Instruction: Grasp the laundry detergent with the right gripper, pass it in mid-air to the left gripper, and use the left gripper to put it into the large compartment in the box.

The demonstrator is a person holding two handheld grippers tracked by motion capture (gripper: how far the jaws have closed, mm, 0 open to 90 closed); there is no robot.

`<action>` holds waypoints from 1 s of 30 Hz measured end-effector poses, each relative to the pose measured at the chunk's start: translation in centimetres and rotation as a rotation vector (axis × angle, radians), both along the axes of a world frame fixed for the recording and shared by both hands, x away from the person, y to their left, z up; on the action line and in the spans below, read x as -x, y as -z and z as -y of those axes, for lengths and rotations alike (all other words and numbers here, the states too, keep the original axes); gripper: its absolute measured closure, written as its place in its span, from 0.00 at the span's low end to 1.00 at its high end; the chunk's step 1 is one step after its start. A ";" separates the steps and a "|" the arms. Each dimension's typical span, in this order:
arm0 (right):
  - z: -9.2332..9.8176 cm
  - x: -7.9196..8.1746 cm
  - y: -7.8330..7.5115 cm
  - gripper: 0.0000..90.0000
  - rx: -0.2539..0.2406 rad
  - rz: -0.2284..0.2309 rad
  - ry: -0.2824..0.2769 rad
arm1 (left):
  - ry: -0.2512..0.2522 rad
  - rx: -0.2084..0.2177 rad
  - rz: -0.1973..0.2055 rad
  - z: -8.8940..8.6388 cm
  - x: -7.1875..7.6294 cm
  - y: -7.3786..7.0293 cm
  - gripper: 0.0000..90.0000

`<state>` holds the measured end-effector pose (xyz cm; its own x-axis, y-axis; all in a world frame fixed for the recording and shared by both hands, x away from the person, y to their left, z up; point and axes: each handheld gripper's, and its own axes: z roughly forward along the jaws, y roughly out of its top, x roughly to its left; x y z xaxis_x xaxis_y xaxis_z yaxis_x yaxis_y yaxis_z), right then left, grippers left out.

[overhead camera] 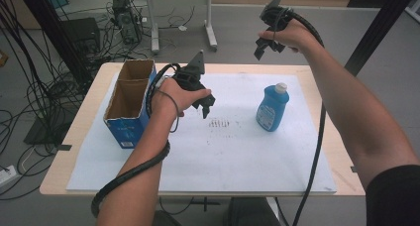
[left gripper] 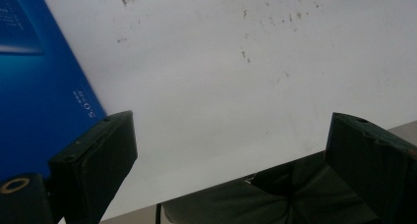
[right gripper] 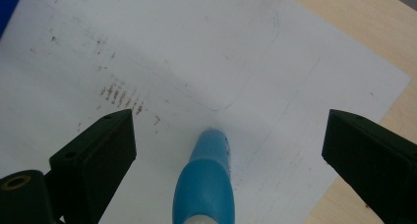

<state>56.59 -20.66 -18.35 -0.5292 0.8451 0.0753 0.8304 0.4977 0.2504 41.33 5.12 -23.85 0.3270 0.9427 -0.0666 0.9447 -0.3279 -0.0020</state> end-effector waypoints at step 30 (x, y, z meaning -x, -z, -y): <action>6.8 10.2 -0.2 0.07 -0.104 0.068 -0.028 | 0.070 0.036 0.044 1.0 2.2 -0.5 0.07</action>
<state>46.35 -27.47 -18.12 -0.5595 0.8194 0.1249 0.7959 0.4891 0.3569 39.10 4.15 -23.31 0.3954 0.9146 -0.0843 0.9184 -0.3922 0.0523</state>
